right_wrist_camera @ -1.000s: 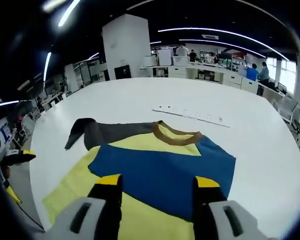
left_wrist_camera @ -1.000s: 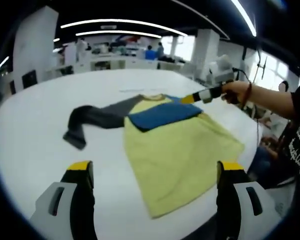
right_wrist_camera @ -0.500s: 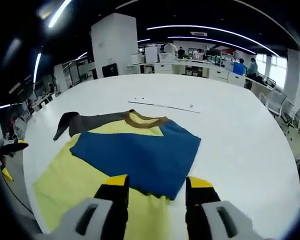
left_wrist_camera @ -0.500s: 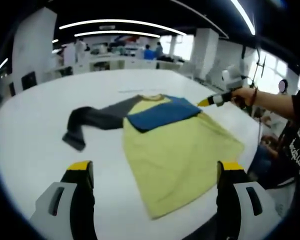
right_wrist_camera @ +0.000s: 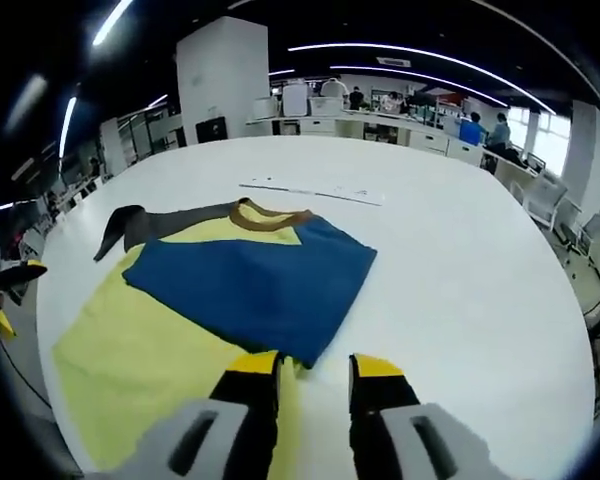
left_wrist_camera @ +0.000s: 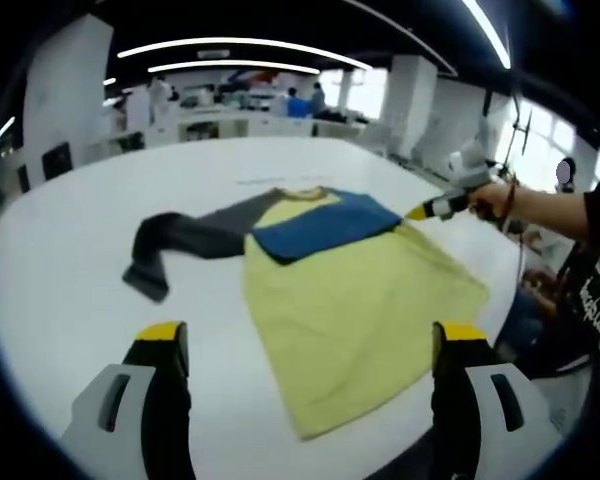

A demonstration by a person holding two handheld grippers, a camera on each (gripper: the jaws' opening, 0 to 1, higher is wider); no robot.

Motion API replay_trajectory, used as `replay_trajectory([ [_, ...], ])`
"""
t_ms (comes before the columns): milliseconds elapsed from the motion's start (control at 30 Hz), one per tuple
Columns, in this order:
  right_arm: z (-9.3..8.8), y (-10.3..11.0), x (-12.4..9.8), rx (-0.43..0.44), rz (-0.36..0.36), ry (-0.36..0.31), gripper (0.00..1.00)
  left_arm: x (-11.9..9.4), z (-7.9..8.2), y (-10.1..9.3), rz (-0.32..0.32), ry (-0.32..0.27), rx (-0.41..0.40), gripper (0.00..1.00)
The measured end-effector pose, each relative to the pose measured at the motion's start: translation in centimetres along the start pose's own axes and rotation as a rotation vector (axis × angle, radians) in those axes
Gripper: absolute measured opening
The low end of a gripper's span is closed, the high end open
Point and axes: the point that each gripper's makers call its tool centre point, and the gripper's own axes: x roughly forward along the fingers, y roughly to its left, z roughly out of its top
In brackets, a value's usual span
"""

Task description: Fold the garment on the visible template until the final outline fits inside the template.

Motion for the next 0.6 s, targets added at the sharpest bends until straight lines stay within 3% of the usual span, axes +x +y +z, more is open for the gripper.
replay_trajectory([
  [333,-1.0,-0.4,1.1,0.063,0.013,0.012,0.12,0.0,-0.4,0.1,0.002,0.013,-0.003,0.97],
  [433,-0.9,0.0,1.3,0.097,0.035,0.002,0.1,0.0,-0.4,0.2,0.004,0.015,-0.002,0.96],
  [533,-0.7,0.8,1.5,0.189,0.076,-0.02,0.08,0.0,-0.3,0.3,0.007,0.014,-0.002,0.96],
  [600,-1.0,0.7,1.8,0.186,0.068,-0.003,0.06,0.1,-0.3,0.4,0.006,0.016,-0.004,0.96],
])
